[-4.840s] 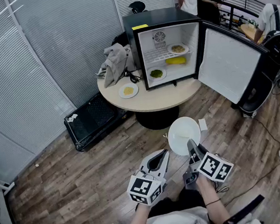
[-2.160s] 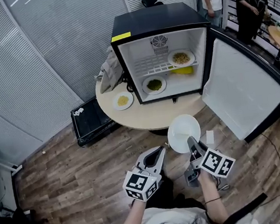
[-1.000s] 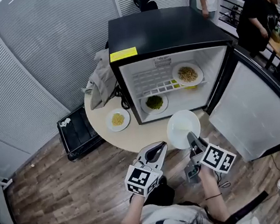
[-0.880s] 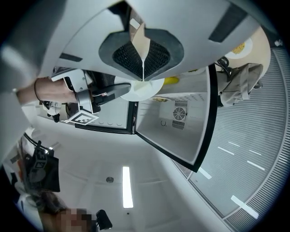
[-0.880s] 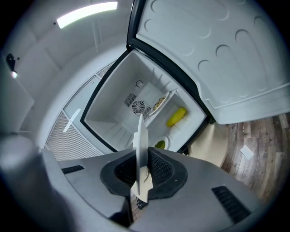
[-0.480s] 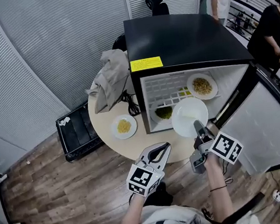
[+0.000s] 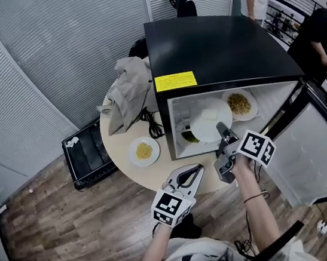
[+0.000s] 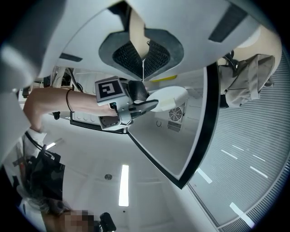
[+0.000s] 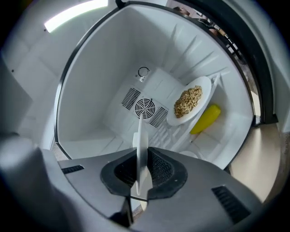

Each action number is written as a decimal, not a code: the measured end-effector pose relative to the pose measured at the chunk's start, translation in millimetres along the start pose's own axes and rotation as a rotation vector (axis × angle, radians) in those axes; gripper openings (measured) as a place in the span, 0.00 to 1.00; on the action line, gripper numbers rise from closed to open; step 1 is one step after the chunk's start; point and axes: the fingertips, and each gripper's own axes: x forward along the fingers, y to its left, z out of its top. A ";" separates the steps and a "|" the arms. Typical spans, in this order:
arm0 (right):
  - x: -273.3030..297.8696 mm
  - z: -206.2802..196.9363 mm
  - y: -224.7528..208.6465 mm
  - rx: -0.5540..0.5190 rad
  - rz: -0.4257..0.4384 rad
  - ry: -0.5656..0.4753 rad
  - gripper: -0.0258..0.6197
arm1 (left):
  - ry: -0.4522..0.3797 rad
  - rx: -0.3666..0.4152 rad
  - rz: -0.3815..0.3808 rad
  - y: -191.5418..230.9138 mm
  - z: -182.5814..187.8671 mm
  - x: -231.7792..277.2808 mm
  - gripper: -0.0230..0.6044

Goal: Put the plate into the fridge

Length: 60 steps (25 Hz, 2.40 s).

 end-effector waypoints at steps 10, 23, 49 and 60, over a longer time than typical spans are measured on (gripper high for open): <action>30.6 -0.1 -14.6 -0.036 -0.041 0.003 0.09 | 0.003 -0.001 -0.005 7.9 -0.8 10.9 0.05; 60.3 -7.7 2.2 -0.636 -0.217 0.144 0.22 | 0.000 -0.006 0.003 9.3 0.1 10.1 0.05; 53.0 -11.4 16.1 -0.764 -0.187 0.185 0.51 | -0.005 -0.013 0.024 15.0 -1.2 -0.4 0.05; 5.2 -24.3 42.6 -0.683 -0.050 0.151 0.45 | -0.005 -0.009 0.028 0.3 -1.0 -7.1 0.05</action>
